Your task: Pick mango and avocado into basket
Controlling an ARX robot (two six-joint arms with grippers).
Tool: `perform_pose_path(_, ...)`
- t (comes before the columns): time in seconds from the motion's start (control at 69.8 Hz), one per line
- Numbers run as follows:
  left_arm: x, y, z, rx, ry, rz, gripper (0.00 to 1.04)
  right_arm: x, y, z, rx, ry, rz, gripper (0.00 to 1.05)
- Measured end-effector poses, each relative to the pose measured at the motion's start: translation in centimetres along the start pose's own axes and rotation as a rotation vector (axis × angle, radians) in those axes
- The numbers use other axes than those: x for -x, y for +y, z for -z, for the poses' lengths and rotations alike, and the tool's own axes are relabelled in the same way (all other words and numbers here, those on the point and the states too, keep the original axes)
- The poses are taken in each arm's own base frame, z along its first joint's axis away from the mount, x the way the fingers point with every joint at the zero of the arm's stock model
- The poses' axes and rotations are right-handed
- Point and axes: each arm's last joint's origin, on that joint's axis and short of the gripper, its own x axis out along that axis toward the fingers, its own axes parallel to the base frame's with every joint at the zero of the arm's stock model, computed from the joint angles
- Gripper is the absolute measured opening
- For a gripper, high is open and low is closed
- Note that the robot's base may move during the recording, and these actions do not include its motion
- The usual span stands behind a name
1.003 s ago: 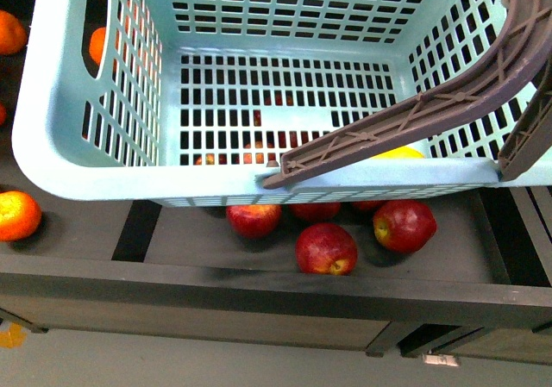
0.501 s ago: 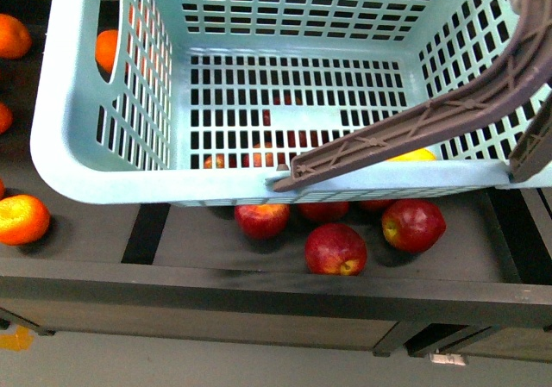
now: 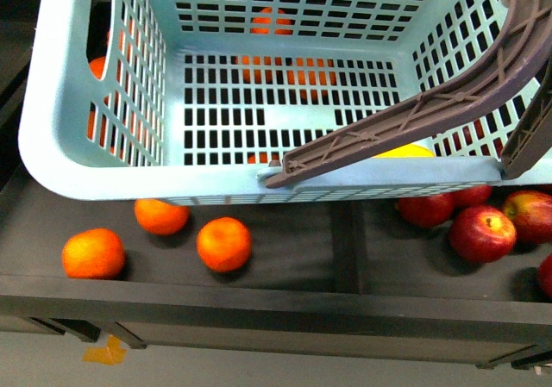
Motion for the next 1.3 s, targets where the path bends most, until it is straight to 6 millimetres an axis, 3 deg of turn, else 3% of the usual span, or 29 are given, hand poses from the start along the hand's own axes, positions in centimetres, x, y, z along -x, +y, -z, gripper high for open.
perform_pose_path(1.303, 0.00, -0.07, 0.03, 0.000, 0.002, 0.003, 0.13, 0.00, 0.01, -0.04, 0.000, -0.002, -0.001, 0.96)
